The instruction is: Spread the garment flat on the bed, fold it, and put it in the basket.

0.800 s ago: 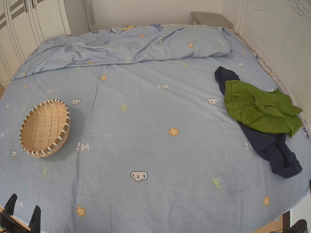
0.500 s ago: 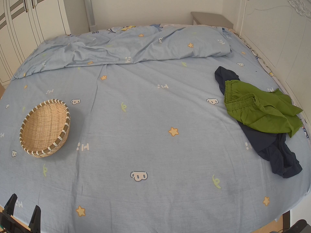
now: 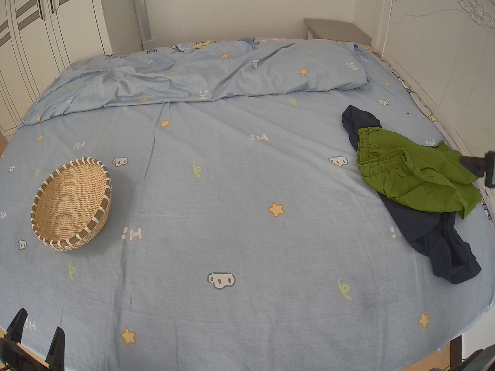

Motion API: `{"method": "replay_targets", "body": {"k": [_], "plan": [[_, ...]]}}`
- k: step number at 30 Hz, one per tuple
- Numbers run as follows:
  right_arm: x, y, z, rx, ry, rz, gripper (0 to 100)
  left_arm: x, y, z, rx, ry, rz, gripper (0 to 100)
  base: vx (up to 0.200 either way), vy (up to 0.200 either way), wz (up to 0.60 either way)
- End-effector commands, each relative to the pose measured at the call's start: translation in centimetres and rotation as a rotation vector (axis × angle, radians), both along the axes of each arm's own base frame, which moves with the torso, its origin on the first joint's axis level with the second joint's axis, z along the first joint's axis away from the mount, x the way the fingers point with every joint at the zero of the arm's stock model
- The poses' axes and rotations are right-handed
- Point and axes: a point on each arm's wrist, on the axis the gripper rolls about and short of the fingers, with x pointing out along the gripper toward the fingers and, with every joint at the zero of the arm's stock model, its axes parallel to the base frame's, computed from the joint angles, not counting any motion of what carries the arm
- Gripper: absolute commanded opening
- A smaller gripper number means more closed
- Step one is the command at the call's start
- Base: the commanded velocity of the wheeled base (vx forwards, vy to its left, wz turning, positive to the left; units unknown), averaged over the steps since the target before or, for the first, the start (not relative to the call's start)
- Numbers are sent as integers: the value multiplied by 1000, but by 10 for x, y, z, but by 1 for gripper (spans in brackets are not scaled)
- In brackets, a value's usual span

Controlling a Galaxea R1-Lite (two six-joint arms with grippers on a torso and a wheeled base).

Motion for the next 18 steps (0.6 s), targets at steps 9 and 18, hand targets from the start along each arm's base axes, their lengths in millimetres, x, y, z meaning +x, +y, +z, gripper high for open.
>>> {"method": "replay_targets", "body": {"k": [9,18], "plan": [[234,13,-91,-163,306,-105,100,1,0,-5,-1,17,0,100,0,0,0],[242,4,-93,-151,272,-120,100,1,0,-5,-1,15,0,100,0,0,0]]}}
